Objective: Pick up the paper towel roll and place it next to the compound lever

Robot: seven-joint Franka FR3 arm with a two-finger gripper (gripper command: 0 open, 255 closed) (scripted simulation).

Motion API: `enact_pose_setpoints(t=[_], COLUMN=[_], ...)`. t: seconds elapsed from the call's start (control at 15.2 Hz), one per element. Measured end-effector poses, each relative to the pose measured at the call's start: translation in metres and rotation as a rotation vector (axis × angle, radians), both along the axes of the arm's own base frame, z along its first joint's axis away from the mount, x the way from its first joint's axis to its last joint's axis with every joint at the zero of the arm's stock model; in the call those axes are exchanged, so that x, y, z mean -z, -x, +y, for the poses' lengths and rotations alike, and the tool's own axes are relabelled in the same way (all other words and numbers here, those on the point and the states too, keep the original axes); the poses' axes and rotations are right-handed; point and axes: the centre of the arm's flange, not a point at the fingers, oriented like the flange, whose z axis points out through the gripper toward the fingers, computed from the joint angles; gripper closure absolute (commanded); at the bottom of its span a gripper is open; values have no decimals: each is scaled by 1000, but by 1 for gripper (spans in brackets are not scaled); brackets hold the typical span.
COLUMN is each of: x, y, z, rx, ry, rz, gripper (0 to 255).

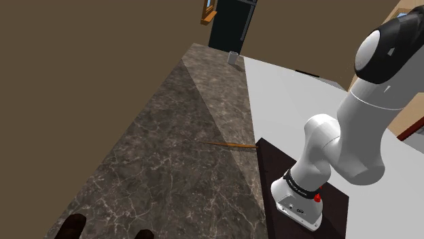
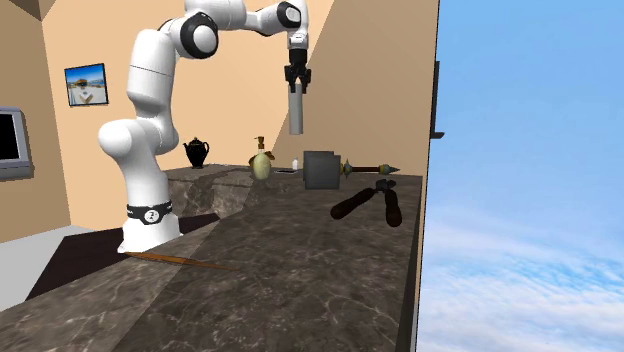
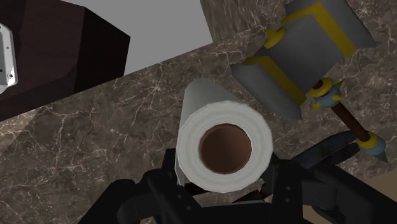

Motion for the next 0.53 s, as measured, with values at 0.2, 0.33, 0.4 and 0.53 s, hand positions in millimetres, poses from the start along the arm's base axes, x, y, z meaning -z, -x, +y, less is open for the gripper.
enact_pose_setpoints(t=[0.2,0.33,0.4,0.53], x=[14,23,28,39], y=[2,2,3,3], z=[2,2,2,1], rx=[1,1,1,1], ry=[0,0,0,0], rz=[0,0,-1,0], gripper=[255,255,255,255])
